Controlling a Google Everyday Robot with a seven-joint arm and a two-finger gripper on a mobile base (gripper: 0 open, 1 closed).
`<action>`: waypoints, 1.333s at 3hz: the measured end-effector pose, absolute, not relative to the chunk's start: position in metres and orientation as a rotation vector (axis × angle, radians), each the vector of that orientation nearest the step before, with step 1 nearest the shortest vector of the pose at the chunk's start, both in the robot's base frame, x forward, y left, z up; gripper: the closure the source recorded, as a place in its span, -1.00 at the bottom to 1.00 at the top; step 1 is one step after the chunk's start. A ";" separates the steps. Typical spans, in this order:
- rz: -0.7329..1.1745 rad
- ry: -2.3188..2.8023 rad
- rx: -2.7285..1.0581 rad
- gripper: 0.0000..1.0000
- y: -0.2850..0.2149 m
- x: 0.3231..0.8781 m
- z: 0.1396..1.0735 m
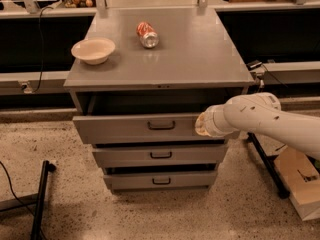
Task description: Close top drawer
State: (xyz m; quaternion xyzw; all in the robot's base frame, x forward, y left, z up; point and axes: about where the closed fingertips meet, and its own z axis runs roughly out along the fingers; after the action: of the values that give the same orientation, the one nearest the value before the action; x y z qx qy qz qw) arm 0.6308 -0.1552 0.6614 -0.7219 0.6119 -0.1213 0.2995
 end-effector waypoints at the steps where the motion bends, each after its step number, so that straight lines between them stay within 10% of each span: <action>1: -0.334 1.640 -1.876 1.00 -0.173 0.652 0.658; 4: -0.336 1.655 -1.846 1.00 -0.172 0.648 0.645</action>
Offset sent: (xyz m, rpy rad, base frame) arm 0.0472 -0.0393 -0.0073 0.0388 -0.0462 -0.0644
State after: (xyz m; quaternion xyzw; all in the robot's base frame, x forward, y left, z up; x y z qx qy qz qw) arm 0.6479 -0.1721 0.6447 -0.7005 0.6280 -0.1274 0.3141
